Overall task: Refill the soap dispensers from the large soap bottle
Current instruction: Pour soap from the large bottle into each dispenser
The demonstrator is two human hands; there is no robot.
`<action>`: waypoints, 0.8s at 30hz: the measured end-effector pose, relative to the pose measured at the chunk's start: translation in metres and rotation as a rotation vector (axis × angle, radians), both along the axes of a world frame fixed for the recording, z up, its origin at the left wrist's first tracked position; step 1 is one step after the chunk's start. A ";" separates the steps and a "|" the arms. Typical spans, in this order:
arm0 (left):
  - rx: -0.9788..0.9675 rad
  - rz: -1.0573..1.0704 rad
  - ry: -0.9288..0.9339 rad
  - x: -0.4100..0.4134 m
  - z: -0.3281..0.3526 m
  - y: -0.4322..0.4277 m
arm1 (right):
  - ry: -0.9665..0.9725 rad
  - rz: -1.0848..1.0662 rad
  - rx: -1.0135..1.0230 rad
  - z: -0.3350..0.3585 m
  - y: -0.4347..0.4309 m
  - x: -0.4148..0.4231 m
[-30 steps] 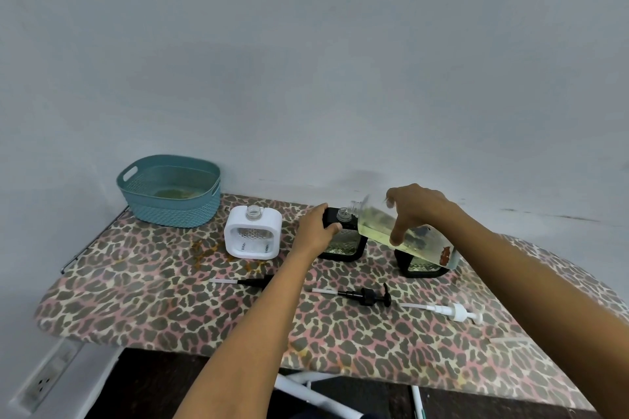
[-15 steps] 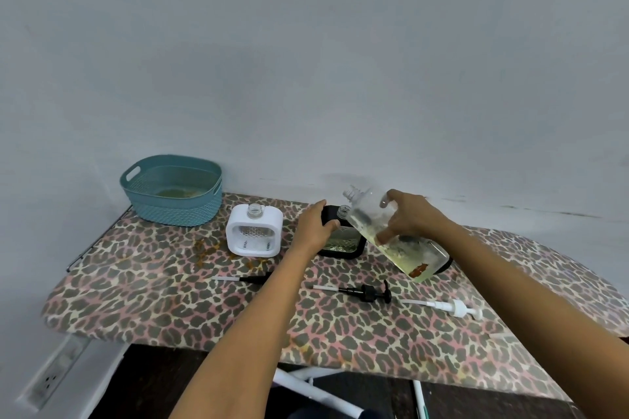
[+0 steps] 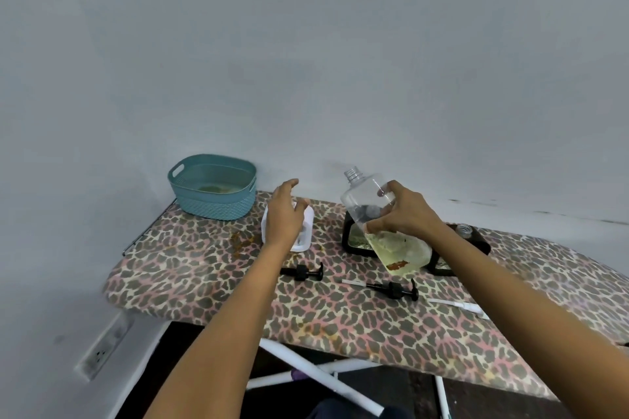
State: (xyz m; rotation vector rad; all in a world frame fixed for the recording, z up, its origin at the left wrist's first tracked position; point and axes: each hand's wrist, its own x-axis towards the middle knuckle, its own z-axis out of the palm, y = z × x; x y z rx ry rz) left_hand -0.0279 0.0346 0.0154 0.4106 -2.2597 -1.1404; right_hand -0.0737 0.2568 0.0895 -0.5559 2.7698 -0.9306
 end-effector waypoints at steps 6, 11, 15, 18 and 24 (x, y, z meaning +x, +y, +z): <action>-0.005 0.058 -0.084 0.018 -0.004 -0.027 | 0.048 0.071 0.120 -0.002 -0.038 0.011; 0.020 0.007 -0.177 0.022 -0.009 -0.039 | 0.060 0.116 0.249 0.000 -0.064 0.013; 0.031 -0.031 -0.180 0.022 -0.012 -0.042 | 0.086 0.130 0.368 0.008 -0.078 0.014; 0.046 -0.052 -0.165 0.021 -0.013 -0.042 | 0.084 0.139 0.447 0.011 -0.084 0.013; 0.068 -0.044 -0.161 0.018 -0.014 -0.042 | 0.093 0.167 0.530 0.011 -0.090 0.007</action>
